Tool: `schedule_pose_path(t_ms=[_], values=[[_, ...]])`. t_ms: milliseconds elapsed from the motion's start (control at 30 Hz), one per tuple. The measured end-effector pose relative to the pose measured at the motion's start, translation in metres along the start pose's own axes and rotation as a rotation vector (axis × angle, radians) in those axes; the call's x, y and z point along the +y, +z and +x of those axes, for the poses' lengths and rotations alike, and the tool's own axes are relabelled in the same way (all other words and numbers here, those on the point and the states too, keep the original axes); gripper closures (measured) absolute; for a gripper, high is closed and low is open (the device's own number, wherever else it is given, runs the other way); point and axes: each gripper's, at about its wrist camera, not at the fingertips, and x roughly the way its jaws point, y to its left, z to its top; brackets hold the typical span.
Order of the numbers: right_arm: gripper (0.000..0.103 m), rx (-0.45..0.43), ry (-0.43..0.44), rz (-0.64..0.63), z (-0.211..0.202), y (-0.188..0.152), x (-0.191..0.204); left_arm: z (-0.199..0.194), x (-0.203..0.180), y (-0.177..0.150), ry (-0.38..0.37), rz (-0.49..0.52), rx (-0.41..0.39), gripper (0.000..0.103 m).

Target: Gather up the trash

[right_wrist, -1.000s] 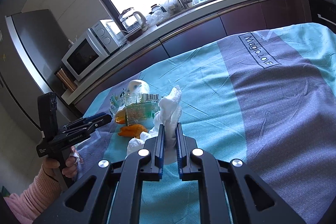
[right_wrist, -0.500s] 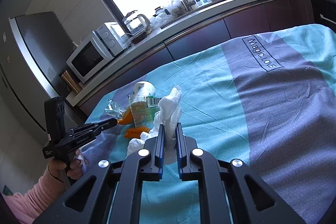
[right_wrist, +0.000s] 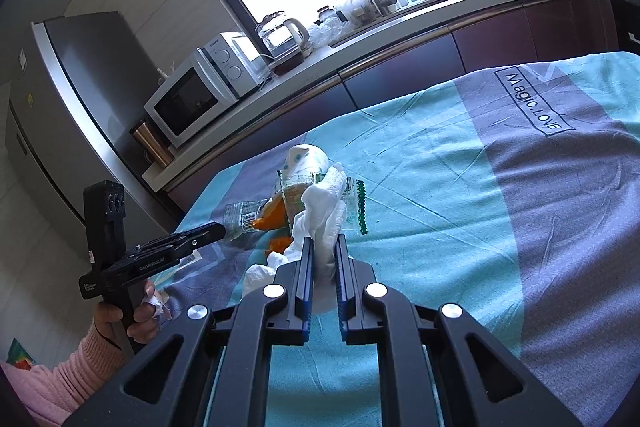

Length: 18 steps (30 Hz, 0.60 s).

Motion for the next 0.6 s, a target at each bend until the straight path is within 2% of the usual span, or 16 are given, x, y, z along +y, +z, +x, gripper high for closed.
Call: schedule_pose_path(t_ms=[67, 133, 300, 333, 367, 433, 500, 600], values=[[0.094, 0.003, 0.006, 0.006, 0.002, 0.000, -0.002, 0.001, 0.007, 0.003, 0.047, -0.021, -0.005, 0.071], [0.094, 0.005, 0.010, 0.006, 0.004, -0.001, -0.001, 0.005, 0.015, 0.006, 0.058, -0.048, 0.013, 0.066], [0.094, 0.016, 0.016, 0.006, 0.008, -0.002, 0.000, 0.024, 0.022, 0.006, 0.020, -0.082, 0.067, 0.065], [0.094, 0.017, 0.017, 0.006, 0.009, -0.002, 0.000, 0.028, 0.022, 0.005, 0.002, -0.089, 0.079, 0.067], [0.094, 0.018, 0.018, 0.005, 0.009, -0.002, 0.000, 0.031, 0.022, 0.005, -0.013, -0.094, 0.086, 0.078], [0.094, 0.019, 0.018, 0.002, 0.009, -0.002, 0.002, 0.035, 0.020, 0.005, -0.048, -0.103, 0.094, 0.091], [0.094, 0.020, 0.019, 0.001, 0.009, -0.002, 0.003, 0.033, 0.017, 0.006, -0.060, -0.099, 0.082, 0.098], [0.094, 0.022, 0.023, -0.001, 0.010, -0.001, 0.003, 0.030, 0.012, 0.007, -0.067, -0.085, 0.063, 0.099]])
